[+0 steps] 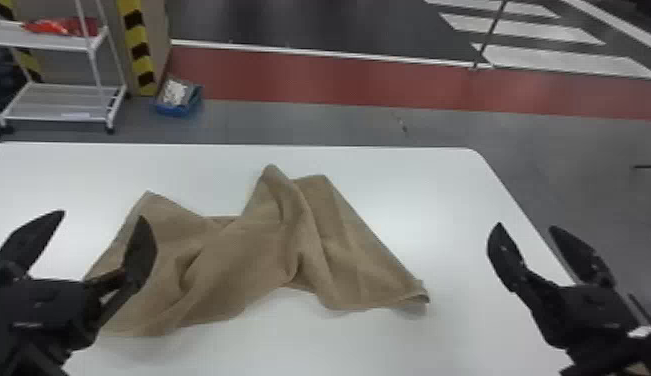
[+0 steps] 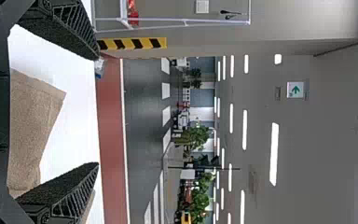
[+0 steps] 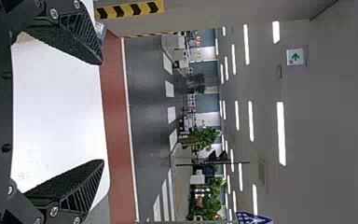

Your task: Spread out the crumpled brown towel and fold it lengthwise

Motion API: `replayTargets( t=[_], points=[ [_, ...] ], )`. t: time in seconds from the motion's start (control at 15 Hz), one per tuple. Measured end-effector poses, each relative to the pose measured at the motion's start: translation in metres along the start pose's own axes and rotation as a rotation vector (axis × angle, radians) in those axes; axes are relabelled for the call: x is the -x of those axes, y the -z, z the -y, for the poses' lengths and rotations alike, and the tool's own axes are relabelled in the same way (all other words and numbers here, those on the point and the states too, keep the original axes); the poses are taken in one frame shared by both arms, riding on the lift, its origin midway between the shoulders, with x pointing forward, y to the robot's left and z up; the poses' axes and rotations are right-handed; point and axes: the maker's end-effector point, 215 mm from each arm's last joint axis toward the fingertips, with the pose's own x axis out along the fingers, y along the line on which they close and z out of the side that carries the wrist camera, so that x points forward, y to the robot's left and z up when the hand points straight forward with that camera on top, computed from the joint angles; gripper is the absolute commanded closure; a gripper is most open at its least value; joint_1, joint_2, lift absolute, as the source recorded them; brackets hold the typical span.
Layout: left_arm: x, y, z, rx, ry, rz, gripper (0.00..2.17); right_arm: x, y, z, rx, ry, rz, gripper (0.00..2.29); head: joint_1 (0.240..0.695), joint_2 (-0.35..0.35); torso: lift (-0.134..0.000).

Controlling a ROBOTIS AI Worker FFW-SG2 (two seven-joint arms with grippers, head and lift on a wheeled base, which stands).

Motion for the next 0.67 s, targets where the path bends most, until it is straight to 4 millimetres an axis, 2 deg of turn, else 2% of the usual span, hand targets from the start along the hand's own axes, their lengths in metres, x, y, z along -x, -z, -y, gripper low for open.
replayTargets(
  t=[0.67],
  points=[
    [-0.004, 0.033, -0.011, -0.009, -0.022, -0.053, 0.08, -0.004, 0.036, 0.0, -0.015, -0.007, -0.057, 0.17, 0.695, -0.169, -0.128]
  ],
)
